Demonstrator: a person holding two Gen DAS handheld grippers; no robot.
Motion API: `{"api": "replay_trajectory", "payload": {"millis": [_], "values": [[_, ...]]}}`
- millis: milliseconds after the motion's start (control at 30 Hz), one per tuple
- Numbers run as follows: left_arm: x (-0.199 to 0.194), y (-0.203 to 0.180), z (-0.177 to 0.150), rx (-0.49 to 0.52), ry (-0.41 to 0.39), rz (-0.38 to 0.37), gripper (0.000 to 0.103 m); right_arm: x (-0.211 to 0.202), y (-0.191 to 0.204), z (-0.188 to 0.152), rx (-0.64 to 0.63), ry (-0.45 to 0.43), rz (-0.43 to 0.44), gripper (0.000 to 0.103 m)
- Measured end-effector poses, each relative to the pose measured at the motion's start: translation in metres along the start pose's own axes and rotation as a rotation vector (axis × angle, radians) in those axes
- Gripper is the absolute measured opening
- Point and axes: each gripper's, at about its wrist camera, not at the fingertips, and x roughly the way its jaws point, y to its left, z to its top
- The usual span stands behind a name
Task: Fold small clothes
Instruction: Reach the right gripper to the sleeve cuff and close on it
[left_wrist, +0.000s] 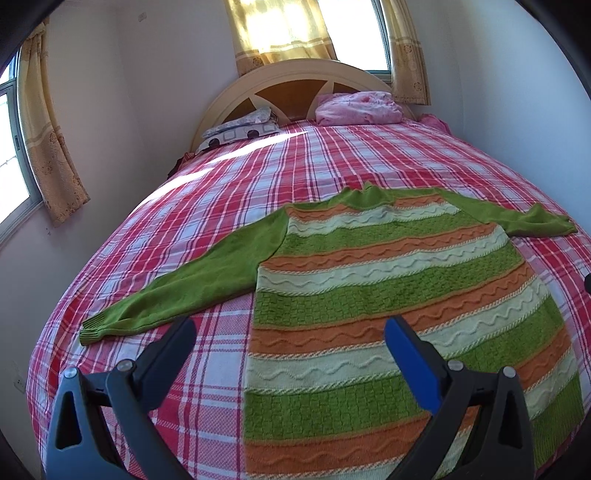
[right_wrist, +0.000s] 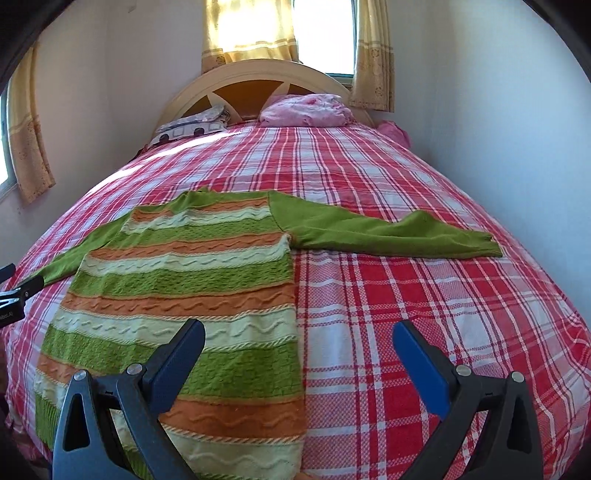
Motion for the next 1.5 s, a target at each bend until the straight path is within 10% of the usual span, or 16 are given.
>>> {"api": "replay_trajectory", "payload": {"millis": [533, 800, 1233, 1500], "values": [[0.095, -0.036, 0.032, -0.021, 0.019, 0.055, 0.103, 0.079, -0.191, 0.026, 0.388, 0.096, -0.161, 0.101], [0.129, -0.031, 0.028, -0.078, 0.084, 0.063, 0.103, 0.113, -0.286, 0.037, 0.623, 0.108, -0.190, 0.080], [0.142, -0.027, 0.022, -0.106, 0.136, 0.039, 0.103, 0.152, -0.332, 0.066, 0.707, 0.093, -0.177, 0.065], [0.145, -0.024, 0.022, -0.125, 0.147, 0.046, 0.103, 0.163, -0.330, 0.075, 0.665, 0.106, -0.137, 0.010]]}}
